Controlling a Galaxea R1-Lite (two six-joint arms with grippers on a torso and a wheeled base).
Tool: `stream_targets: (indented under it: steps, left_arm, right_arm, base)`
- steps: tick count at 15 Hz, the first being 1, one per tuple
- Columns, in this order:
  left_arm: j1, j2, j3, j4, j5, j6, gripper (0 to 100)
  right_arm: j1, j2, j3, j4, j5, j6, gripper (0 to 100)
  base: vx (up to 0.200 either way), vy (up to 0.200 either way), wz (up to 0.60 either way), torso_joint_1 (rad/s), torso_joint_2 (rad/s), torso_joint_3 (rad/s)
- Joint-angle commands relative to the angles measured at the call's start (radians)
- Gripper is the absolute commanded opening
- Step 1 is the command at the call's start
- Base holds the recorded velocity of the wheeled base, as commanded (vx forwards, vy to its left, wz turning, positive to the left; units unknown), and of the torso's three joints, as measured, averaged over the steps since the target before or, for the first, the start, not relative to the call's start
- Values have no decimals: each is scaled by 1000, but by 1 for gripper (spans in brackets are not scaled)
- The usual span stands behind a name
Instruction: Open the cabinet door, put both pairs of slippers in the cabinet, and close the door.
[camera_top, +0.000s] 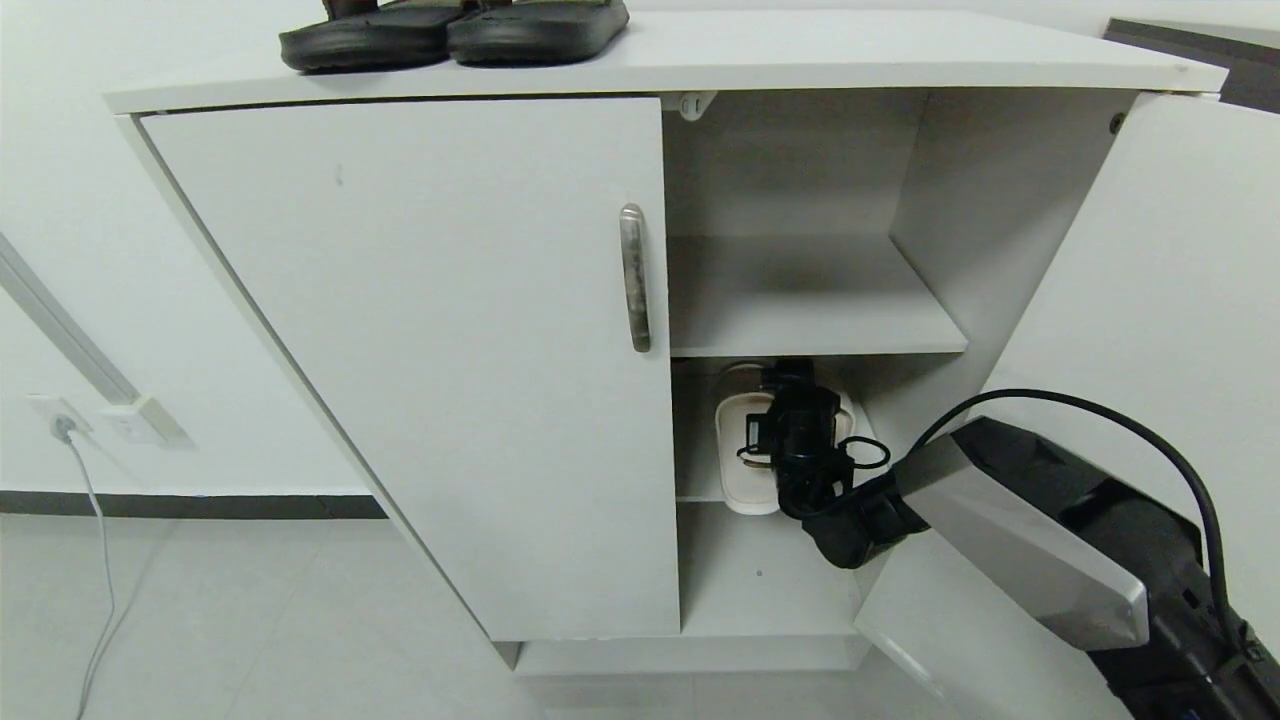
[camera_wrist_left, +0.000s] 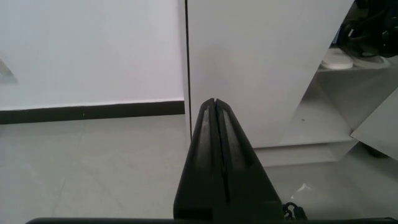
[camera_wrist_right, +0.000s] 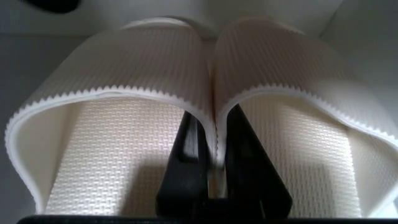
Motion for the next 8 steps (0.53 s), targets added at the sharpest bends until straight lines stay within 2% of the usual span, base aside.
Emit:
stream_targets:
  steps: [1,6,7,8]
  left_arm:
    - [0,2,0,0,0,0,0]
    - [0,0,0,0,0,0,0]
    - [0,0,0,0,0,0,0]
    - [0,2,0,0,0,0,0]
  right_arm:
    - [-7,26,-27,5,0,-1,0]
    - [-12,38,-45,16,3,-5,0]
    - [-12,39,-45,16,3,-5,100]
    - [-12,44,-45,15,0,-5,100]
  base:
    - [0,0,0,0,0,0]
    - [0,0,0,0,0,0]
    - [0,0,0,0,0,0]
    - [0,0,0,0,0,0]
